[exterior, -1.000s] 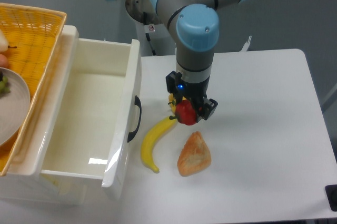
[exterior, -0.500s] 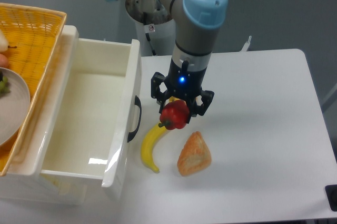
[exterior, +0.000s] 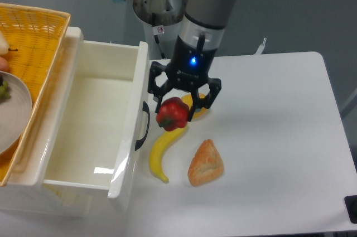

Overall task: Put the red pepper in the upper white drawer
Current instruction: 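Carry the red pepper over the open white drawer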

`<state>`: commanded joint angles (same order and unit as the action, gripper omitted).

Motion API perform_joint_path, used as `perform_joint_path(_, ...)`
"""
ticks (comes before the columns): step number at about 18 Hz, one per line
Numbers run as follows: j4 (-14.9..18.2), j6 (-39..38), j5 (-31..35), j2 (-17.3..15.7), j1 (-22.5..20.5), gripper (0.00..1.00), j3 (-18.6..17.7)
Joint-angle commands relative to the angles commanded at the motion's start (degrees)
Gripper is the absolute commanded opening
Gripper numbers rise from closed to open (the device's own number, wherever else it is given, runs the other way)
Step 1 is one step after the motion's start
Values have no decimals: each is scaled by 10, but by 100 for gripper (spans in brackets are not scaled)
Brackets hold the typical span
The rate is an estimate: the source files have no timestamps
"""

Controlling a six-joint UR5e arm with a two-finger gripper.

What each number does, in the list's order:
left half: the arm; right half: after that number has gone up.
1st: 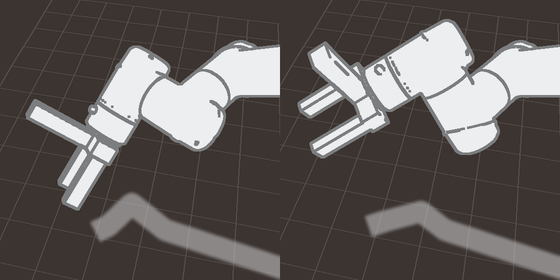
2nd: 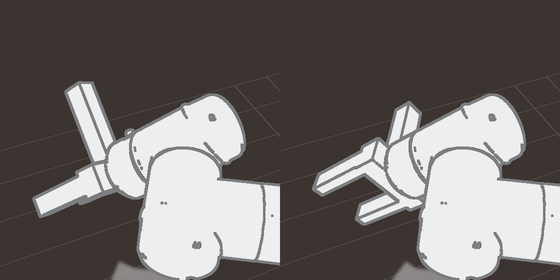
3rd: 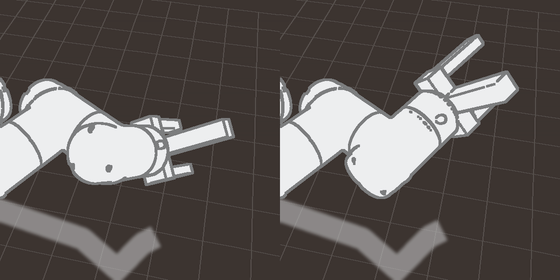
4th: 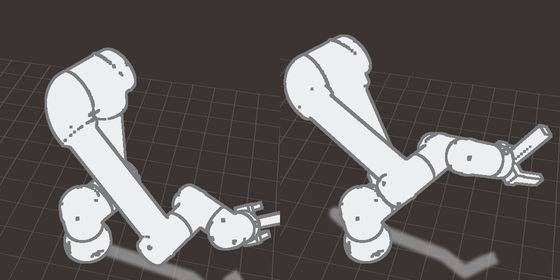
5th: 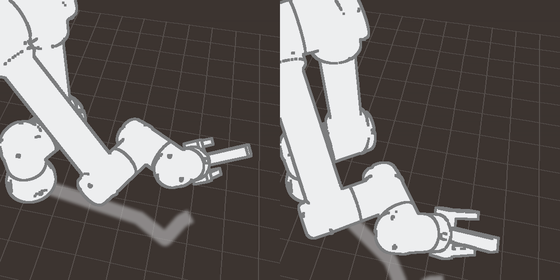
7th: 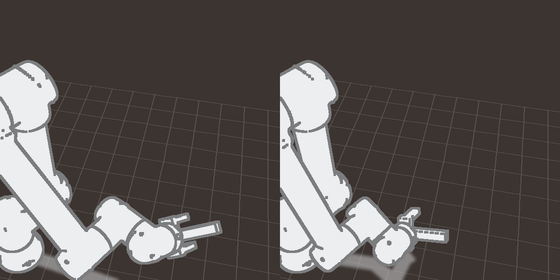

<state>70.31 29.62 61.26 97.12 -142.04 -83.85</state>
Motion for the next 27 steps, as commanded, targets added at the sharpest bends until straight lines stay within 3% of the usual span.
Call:
perform_joint_path(6, 1, 47, 4, -2, 48, 43, -2)
perform_joint_path(14, 26, 220, 42, -6, 93, 43, -14)
perform_joint_path(19, 79, 325, 115, -7, 112, 43, -16)
perform_joint_path(27, 93, 338, 139, -14, 137, 43, -18)
